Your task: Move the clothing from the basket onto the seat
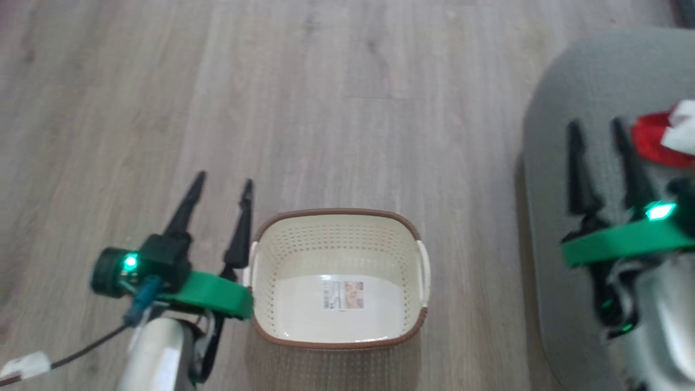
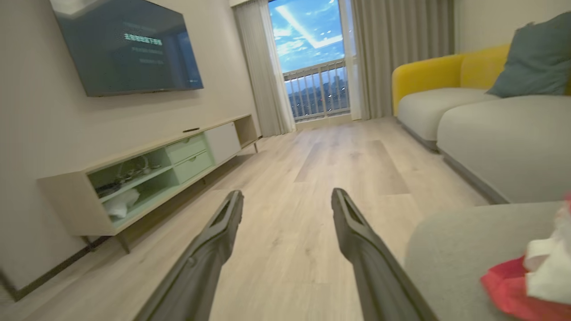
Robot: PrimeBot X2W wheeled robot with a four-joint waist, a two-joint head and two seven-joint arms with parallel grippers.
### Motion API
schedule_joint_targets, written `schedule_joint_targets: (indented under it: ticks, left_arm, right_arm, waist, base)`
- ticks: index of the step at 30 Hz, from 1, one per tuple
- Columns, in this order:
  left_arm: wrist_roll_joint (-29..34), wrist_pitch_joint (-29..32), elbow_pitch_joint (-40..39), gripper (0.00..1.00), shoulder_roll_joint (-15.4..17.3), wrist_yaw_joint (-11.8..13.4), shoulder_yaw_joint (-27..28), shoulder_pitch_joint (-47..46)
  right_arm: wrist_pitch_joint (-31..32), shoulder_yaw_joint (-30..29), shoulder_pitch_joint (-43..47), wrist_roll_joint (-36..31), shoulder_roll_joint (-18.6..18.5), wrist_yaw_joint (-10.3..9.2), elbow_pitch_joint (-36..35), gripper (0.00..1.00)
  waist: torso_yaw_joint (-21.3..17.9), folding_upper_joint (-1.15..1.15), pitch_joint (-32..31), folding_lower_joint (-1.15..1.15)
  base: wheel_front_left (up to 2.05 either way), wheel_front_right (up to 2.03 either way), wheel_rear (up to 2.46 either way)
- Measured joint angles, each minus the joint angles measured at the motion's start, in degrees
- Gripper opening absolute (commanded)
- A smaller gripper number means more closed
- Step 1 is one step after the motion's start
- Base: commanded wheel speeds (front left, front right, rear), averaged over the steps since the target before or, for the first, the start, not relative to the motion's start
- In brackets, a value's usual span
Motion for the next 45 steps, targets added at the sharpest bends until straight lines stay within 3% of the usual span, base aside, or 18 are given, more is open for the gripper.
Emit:
schedule_joint_targets:
  ticks: [4,13,21,24,45]
  left_arm:
    - [0.0,0.0,0.7,1.00,-0.3,0.7,2.7,0.1]
    - [-0.7,0.0,3.3,1.00,-0.6,0.8,2.1,2.2]
    - [-5.9,0.0,5.5,1.00,-0.7,0.9,1.1,2.2]
    - [-6.2,0.0,5.6,1.00,-0.7,-0.4,1.2,2.3]
    - [-9.0,0.0,7.0,1.00,-0.7,-2.7,1.9,3.3]
  right_arm:
    - [0.0,-0.2,2.9,0.3,4.8,0.00,0.1,1.00]
    - [0.0,-1.0,8.2,-3.4,7.5,0.00,2.2,1.00]
    - [0.0,-1.9,11.4,-6.0,8.0,0.00,2.7,1.00]
    - [0.0,-1.8,11.4,-6.4,8.2,0.00,2.7,1.00]
    - [0.0,-1.7,11.4,-5.2,8.3,0.00,2.0,1.00]
  waist:
    - [2.3,0.00,-0.5,0.00]
    - [4.3,0.00,-2.0,0.00]
    - [4.8,0.00,-2.2,0.00]
    - [4.6,0.00,-2.3,0.00]
    - [3.6,0.00,-2.5,0.01]
  base:
    - [0.00,0.00,0.00]
    - [0.00,0.00,0.00]
    - [0.00,0.00,0.00]
    - [0.00,0.00,0.00]
    - [0.00,0.00,0.00]
